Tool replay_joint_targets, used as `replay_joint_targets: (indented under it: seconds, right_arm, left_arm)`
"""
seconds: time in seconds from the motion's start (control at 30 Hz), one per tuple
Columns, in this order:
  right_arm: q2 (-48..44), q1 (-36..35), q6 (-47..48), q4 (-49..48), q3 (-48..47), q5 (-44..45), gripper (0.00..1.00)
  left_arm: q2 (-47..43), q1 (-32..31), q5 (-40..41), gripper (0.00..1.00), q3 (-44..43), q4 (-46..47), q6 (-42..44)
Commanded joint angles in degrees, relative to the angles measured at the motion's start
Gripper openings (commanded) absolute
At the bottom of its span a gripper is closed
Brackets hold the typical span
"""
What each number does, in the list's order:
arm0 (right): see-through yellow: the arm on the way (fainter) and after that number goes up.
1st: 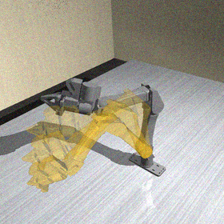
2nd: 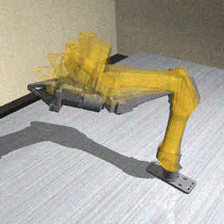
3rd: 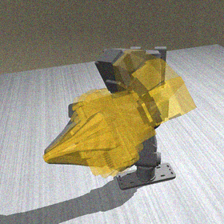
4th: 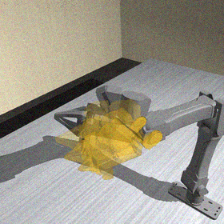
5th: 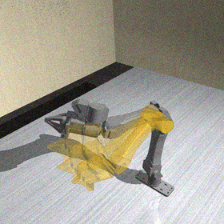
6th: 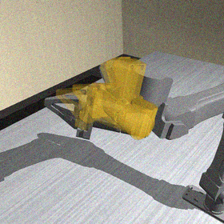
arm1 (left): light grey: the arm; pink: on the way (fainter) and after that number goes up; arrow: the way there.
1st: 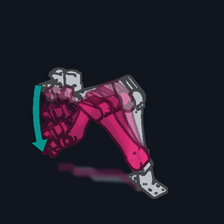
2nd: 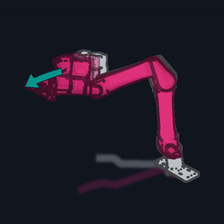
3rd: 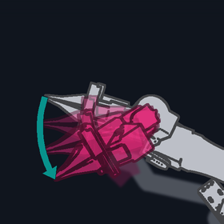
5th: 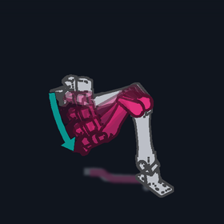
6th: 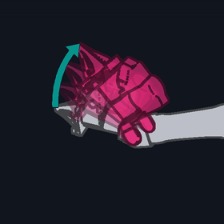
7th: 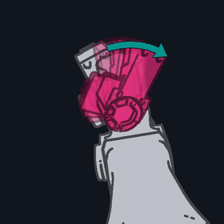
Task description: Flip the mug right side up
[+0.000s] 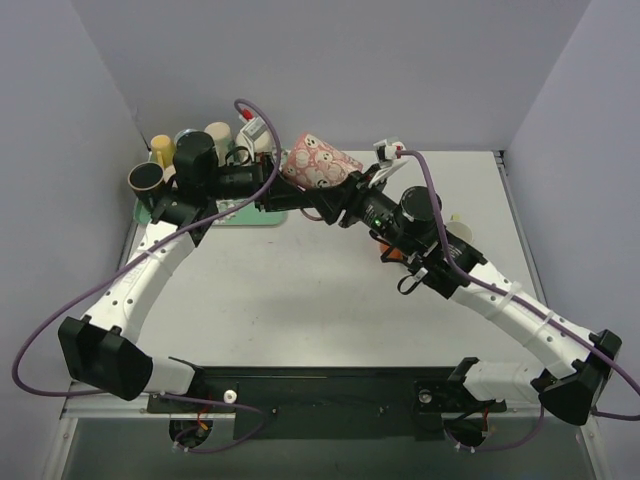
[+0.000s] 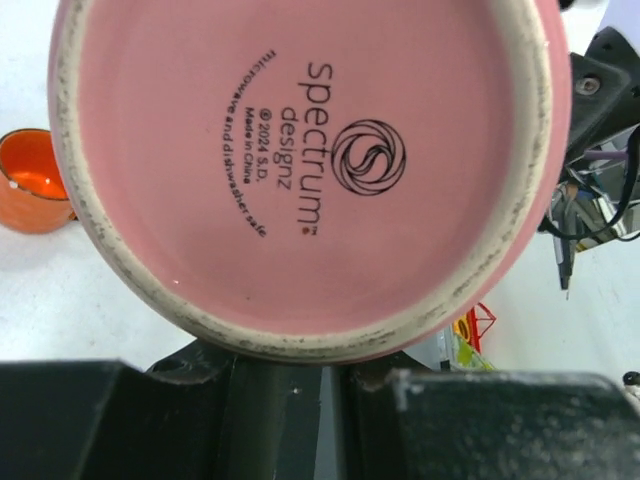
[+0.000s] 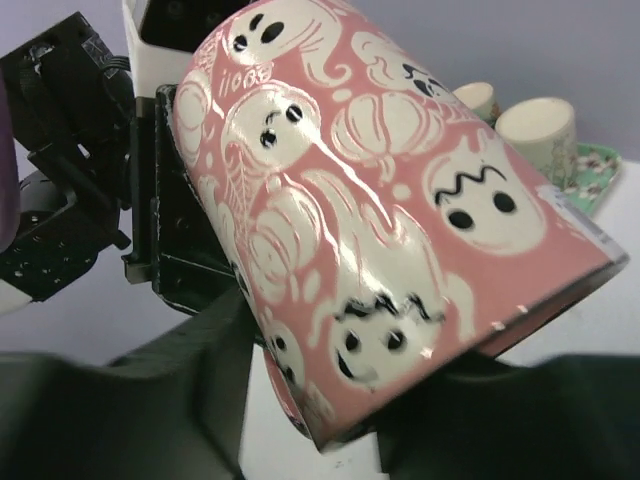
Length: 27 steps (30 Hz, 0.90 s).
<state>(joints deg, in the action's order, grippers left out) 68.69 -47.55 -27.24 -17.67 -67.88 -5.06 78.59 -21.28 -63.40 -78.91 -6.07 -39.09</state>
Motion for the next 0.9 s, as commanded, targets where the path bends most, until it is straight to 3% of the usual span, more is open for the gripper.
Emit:
replay_joint_targets:
  seconds: [0.0, 0.07, 0.1, 0.13, 0.2, 0.23, 0.27, 0.3, 0.33, 0.4, 0.47, 0.57, 0.7, 0.87]
  right_arm:
    - [0.05, 0.09, 0.00, -16.87, -3.40, -4.35, 0.17]
    - [-0.74, 0.26, 0.26, -15.21, -3.31, -3.74, 0.00]
    - [-1.01, 0.35, 0.61, -14.16, -3.31, -3.38, 0.00]
    - [-1.79, 0.35, 1.74, -10.84, -3.58, -1.90, 0.00]
    - [-2.24, 0.44, 3.86, -3.47, -4.97, 2.06, 0.00]
    - [-2.15, 0.96, 5.52, -0.03, -5.85, 4.25, 0.00]
    - [-1.54, 1.14, 6.32, 6.01, -7.69, 4.79, 0.00]
    - [-0.93, 1.75, 7.81, 10.33, -9.19, 8.54, 0.00]
    - [0.91, 1.93, 8.60, 17.42, -11.90, 9.36, 0.00]
    - [4.94, 2.81, 9.93, 28.18, -16.13, 10.42, 0.00]
    - [10.92, 3.43, 11.51, 37.50, -20.35, 10.16, 0.00]
    - [21.88, 5.00, 12.74, 50.06, -27.46, 6.49, 0.00]
    - [32.62, 6.59, 12.92, 55.36, -32.30, 2.17, 0.00]
    - [41.78, 7.65, 15.37, 58.62, -36.88, 4.17, 0.00]
  left_arm:
    - [0.69, -3.51, -9.73, 0.00, 1.84, 11.78, -5.82]
    - [0.86, -3.16, -10.34, 0.00, 1.84, 10.90, -4.16]
    - [1.04, -2.20, -10.00, 0.00, 1.40, 8.20, -3.02]
    - [1.39, -1.67, -9.64, 0.20, 1.05, 6.35, 0.56]
    - [2.27, 1.49, -6.67, 0.50, -0.09, -7.92, 8.56]
    - [3.06, 4.11, -3.09, 0.56, -1.58, -12.09, 16.16]
    - [3.59, 6.40, 4.69, 0.69, -2.90, -23.27, 20.33]
    - [4.90, 7.21, 8.43, 0.71, -6.04, -27.64, 28.64]
    - [5.34, 8.43, 17.25, 0.75, -7.38, -34.04, 31.85]
    - [5.52, 10.19, 30.19, 0.77, -7.66, -35.24, 36.97]
    - [4.82, 12.12, 36.55, 0.79, -5.47, -33.15, 40.57]
    - [4.99, 14.07, 41.76, 0.82, -3.53, -32.08, 44.44]
    - [7.89, 17.05, 48.18, 0.82, -3.88, -31.29, 47.43]
    - [10.97, 23.02, 49.24, 0.82, -4.32, -30.33, 49.19]
